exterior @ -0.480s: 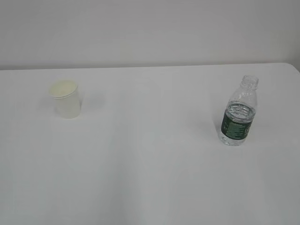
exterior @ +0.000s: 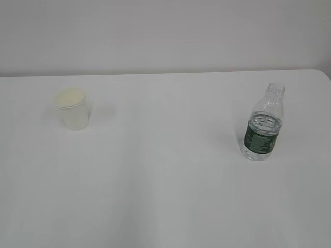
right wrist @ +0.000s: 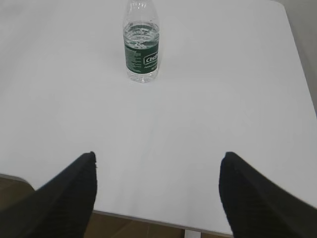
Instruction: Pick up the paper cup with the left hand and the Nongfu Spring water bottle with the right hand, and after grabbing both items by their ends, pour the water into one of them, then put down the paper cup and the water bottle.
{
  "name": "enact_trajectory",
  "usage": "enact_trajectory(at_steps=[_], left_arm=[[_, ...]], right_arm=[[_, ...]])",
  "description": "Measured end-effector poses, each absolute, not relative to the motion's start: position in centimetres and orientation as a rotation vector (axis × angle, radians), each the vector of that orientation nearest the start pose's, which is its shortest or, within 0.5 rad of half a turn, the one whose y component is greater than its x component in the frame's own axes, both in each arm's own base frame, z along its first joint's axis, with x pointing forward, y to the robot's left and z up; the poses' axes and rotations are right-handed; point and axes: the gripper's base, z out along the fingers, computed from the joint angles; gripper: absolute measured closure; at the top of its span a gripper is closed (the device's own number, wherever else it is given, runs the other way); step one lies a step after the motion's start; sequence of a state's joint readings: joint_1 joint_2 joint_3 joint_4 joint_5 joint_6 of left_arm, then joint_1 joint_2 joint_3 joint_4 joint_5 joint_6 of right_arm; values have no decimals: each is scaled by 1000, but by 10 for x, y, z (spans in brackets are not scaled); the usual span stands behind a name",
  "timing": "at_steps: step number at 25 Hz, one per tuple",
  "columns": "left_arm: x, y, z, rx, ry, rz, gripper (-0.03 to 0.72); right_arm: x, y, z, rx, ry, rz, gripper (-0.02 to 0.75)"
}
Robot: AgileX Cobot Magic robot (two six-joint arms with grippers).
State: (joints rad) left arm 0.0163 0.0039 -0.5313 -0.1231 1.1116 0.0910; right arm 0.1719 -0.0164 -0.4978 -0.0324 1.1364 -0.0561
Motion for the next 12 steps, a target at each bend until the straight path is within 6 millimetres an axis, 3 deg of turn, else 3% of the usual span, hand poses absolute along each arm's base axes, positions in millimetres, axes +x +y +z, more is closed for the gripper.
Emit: enact_trajectory(at_steps=[12], left_arm=[[-10, -10, 282, 88, 2061, -77, 95]], right_arm=[[-10, -4, 271, -234, 2092, 32, 151]])
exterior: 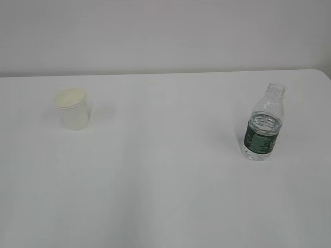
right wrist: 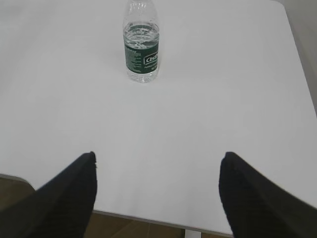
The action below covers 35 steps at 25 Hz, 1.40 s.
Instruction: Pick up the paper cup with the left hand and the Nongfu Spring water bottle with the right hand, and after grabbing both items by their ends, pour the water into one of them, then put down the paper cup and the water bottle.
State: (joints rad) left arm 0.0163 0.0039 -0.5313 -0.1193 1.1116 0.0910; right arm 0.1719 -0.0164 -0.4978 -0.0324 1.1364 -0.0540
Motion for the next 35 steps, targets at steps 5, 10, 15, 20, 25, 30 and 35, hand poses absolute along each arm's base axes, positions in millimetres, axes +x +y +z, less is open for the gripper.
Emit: enact_trajectory(at_steps=[5, 10, 15, 20, 25, 30, 35], left_arm=[[-10, -7, 282, 85, 2063, -38, 97], [-10, -7, 282, 85, 2064, -30, 98], [-10, -7, 282, 84, 2064, -27, 98], [-10, -7, 282, 84, 2064, -27, 104], [-10, -6, 287, 82, 2023, -25, 110], [-9, -6, 300, 75, 1916, -19, 111], [-8, -6, 301, 73, 1909, -19, 111]], right_arm=[[-10, -4, 271, -234, 2092, 32, 151], [-10, -4, 271, -234, 2092, 32, 151], [-10, -4, 271, -234, 2091, 32, 151], [-10, -2, 273, -249, 2070, 56, 151], [-9, -1, 284, -244, 1973, 76, 151], [-8, 0, 288, -240, 1931, 79, 152], [-7, 0, 290, -238, 1906, 79, 152]])
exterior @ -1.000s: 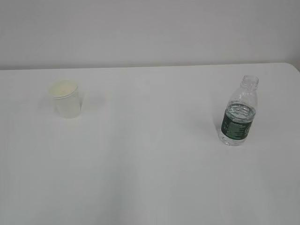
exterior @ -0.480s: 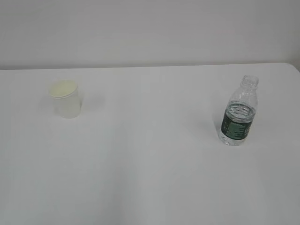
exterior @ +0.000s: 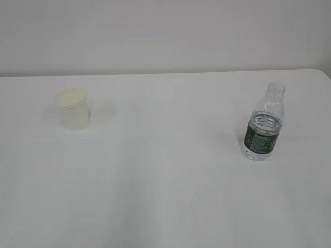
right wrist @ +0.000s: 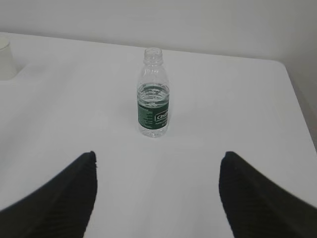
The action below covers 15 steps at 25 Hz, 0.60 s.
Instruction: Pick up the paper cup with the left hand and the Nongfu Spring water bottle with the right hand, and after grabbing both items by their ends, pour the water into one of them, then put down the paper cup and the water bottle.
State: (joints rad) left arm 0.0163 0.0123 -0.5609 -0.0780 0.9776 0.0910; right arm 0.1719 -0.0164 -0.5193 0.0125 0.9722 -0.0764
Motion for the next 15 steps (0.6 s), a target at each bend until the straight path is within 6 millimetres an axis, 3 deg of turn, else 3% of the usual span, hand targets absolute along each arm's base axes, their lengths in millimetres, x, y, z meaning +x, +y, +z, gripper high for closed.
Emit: enact_trajectory(at_steps=[15], left_arm=[[32, -6, 318, 50, 1865, -39, 111]], right_arm=[[25, 5, 304, -260, 1872, 54, 152]])
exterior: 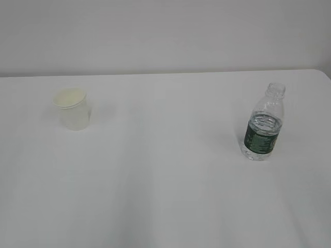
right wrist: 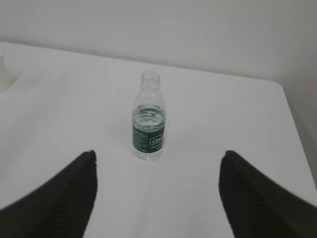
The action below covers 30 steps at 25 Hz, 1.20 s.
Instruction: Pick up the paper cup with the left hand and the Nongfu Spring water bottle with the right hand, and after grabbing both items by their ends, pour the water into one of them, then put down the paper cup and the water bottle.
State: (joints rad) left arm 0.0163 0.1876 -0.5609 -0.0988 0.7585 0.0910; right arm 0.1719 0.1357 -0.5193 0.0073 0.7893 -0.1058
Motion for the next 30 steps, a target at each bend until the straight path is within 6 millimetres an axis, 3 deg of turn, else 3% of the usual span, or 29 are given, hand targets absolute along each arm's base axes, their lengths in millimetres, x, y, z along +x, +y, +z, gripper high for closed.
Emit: enact_trajectory(at_steps=[30], left_arm=[[114, -2, 326, -6, 1837, -46, 121]], right_arm=[[103, 17, 315, -341, 1828, -31, 152]])
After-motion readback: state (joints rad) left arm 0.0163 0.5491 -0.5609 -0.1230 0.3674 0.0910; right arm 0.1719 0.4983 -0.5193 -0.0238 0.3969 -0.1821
